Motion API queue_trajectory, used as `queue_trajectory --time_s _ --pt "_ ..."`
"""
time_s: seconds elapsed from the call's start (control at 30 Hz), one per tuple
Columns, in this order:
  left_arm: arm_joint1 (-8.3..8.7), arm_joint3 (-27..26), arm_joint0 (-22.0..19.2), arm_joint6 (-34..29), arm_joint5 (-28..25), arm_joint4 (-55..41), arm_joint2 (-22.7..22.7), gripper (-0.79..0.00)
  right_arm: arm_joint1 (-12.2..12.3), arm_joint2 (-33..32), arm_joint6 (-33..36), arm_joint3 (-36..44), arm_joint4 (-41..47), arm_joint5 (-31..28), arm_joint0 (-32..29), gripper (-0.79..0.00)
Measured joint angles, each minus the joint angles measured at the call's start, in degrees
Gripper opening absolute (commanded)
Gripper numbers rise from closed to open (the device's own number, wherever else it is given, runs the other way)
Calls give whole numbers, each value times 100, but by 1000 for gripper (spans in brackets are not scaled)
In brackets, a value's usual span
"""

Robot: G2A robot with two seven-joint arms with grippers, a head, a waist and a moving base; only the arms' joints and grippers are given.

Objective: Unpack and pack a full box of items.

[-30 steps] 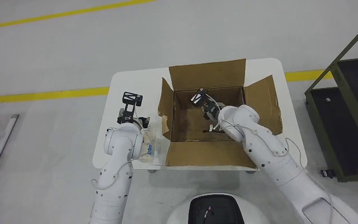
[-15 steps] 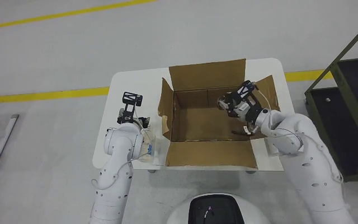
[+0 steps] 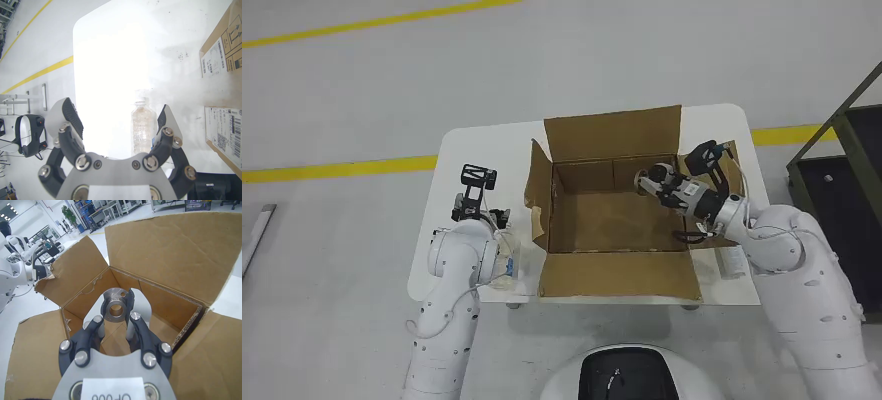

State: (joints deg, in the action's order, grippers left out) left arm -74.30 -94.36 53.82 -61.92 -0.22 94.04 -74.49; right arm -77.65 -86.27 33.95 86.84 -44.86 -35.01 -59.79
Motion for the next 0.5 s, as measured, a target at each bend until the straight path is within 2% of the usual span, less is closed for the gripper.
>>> queue_trajectory --time_s 0.3,0.5 --pt "0 0 0 0 0 0 0 0 -1 7 -38 23 38 15 -21 -785" --pt "0 0 0 0 0 0 0 0 45 -165 -314 252 1011 -200 -183 -785"
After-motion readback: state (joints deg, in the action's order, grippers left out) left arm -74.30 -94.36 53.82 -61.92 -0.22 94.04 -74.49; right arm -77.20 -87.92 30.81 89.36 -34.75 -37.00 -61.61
